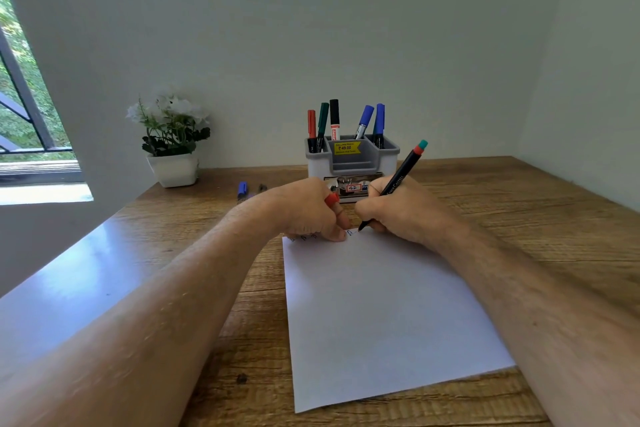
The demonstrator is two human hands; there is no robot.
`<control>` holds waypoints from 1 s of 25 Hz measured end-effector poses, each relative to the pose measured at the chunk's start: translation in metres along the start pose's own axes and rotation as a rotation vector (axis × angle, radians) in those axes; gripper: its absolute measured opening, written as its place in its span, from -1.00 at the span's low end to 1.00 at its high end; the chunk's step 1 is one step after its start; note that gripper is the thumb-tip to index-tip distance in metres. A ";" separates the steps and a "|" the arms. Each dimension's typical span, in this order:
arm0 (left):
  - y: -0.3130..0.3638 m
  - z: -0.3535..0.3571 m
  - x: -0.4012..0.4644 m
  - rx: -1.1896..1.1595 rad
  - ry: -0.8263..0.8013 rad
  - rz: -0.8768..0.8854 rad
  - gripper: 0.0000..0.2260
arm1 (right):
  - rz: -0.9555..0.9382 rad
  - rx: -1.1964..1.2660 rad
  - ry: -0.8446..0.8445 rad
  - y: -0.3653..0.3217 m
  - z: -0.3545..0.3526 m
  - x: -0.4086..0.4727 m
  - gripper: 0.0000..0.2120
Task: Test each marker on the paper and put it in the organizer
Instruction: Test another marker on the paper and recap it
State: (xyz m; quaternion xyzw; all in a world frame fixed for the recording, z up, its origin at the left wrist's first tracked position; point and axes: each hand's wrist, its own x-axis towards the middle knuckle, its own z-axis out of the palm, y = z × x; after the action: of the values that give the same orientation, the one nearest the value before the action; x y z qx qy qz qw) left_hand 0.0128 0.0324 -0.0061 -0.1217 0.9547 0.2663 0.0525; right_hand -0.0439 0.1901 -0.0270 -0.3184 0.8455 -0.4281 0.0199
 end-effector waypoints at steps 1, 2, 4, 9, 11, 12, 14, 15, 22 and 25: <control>0.000 0.000 0.000 -0.003 0.002 0.000 -0.82 | -0.003 0.002 -0.006 0.000 0.000 0.000 -0.72; -0.001 0.000 0.001 -0.005 0.002 -0.001 -0.83 | -0.006 0.001 -0.010 0.000 -0.001 0.000 -0.71; -0.001 0.000 0.001 -0.008 0.003 0.000 -0.83 | -0.006 -0.004 -0.009 0.000 -0.001 0.001 -0.74; -0.001 0.000 0.000 -0.008 0.007 0.008 -0.82 | 0.000 -0.025 0.024 0.000 0.001 0.000 -0.78; -0.001 0.000 0.000 -0.008 0.008 0.004 -0.82 | 0.000 0.000 0.018 0.000 0.000 0.002 -0.72; -0.001 0.000 0.000 -0.009 0.008 0.004 -0.82 | 0.002 0.011 0.014 0.001 0.000 0.002 -0.70; -0.001 0.000 0.000 -0.011 0.005 0.004 -0.83 | 0.004 0.012 0.020 0.001 0.001 0.003 -0.71; -0.001 0.000 0.000 -0.009 0.003 0.005 -0.83 | -0.001 0.002 0.026 0.002 0.001 0.003 -0.73; 0.001 0.000 -0.002 -0.007 0.004 0.005 -0.79 | -0.009 -0.005 0.011 0.001 0.002 0.002 -0.76; 0.001 0.000 -0.003 -0.009 0.007 0.002 -0.81 | -0.014 -0.007 0.028 0.001 0.001 0.002 -0.76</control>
State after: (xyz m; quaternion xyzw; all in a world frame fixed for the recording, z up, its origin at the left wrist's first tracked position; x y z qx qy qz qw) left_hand 0.0151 0.0340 -0.0052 -0.1220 0.9538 0.2702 0.0485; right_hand -0.0454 0.1885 -0.0283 -0.3182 0.8451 -0.4296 0.0038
